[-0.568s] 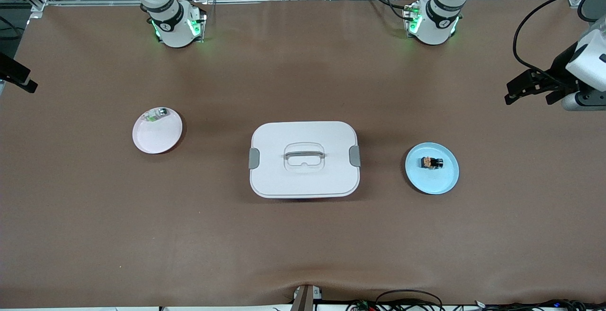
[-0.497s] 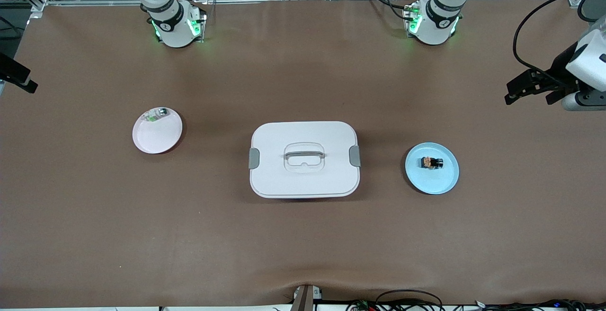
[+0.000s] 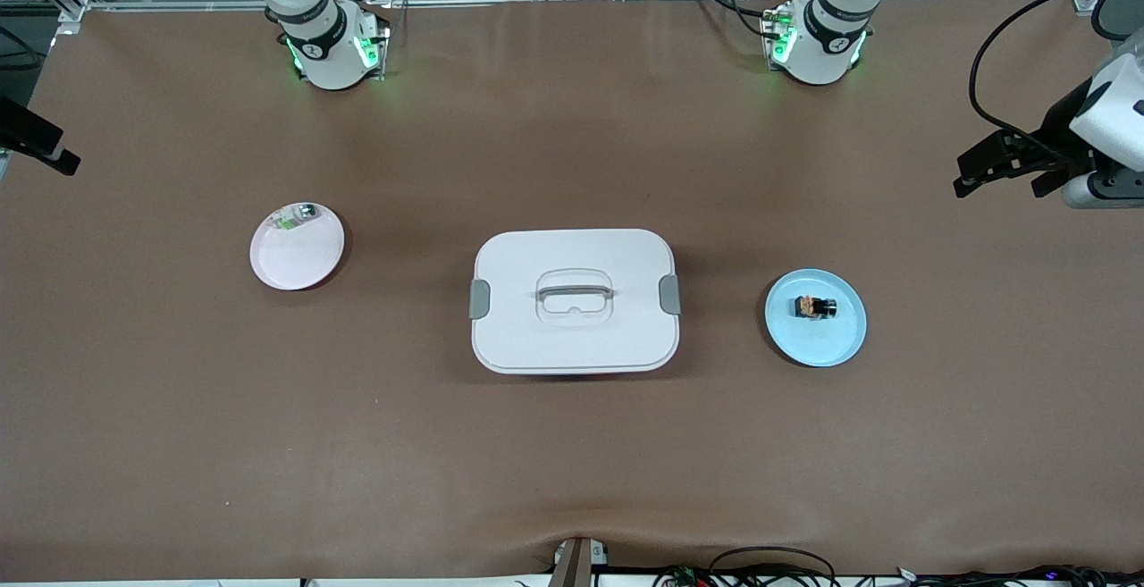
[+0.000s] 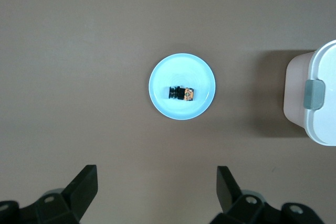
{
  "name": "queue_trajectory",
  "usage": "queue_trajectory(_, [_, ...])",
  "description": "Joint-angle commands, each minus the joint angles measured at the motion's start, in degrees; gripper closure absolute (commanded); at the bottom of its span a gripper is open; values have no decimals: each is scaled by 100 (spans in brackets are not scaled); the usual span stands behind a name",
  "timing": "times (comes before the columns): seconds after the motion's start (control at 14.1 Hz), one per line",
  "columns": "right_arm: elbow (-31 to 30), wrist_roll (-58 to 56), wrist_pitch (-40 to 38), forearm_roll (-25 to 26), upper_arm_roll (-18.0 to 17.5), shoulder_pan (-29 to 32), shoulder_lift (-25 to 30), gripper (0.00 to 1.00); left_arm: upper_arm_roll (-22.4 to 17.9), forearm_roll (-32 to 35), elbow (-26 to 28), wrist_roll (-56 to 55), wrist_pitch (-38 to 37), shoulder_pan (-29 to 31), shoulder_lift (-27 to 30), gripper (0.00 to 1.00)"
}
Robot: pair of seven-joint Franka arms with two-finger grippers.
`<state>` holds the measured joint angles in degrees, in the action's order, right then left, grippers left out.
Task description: Transfer orange switch to right arm and place
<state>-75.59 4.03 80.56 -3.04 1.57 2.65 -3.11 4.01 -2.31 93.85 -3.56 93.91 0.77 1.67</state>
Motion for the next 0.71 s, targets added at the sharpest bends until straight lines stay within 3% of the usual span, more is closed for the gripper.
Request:
queue_trajectory(0.0, [0,62,-5,-74,-16,69,65,0,-15,-6,-139,75,-110,-16,-43,0])
queue_trajectory(0.28, [9,62,12,-92,-16,78,56,0,-32,-278,-78,-30,-118,19,-184,0])
queue_trajectory(0.64, [9,62,30,-74,-7,139,65,0,-6,-243,-77,-39,-22,-42,-912,0])
